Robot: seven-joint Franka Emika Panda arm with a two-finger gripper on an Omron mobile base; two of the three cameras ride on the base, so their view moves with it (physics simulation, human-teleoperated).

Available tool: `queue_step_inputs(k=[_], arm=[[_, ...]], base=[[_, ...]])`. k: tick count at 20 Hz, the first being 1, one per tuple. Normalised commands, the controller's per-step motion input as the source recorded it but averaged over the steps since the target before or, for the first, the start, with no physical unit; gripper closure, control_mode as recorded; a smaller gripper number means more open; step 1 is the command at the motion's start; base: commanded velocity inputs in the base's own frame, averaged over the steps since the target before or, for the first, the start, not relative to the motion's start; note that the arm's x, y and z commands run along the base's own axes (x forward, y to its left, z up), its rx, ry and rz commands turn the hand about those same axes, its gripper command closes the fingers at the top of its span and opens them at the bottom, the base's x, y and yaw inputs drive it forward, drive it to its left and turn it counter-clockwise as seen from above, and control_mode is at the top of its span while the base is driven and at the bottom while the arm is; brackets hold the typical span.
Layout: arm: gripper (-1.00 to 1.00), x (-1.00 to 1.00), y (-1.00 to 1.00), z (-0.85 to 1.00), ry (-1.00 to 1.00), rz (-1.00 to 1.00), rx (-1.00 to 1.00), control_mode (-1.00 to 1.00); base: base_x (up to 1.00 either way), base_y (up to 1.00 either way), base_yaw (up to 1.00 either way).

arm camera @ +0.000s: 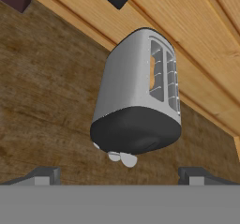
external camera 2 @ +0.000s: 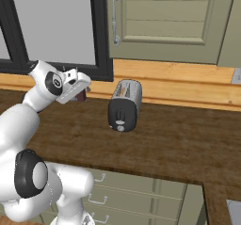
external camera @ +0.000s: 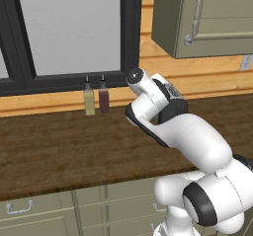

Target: Start the toaster. Once the lever pops up, take the bread to the plate on the dining counter.

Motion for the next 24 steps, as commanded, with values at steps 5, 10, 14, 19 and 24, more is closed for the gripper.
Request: queue_step_inputs(k=[5,10,14,19,24], arm=[[-1.00,0.00,0.00,0.00,0.00,0.00,0.00,-1.00],[-1.00,0.00,0.00,0.00,0.00,0.00,0.00,-1.00],[-1.00,0.00,0.00,0.00,0.00,0.00,0.00,-1.00],[-1.00,0.00,0.00,0.00,0.00,0.00,0.00,-1.00],[-1.00,0.00,0.00,0.00,0.00,0.00,0.00,-1.00]], base=[[0.00,0.00,0.00],[0.00,0.00,0.00],[0.00,0.00,0.00],[0.00,0.00,0.00],[0.00,0.00,0.00]])
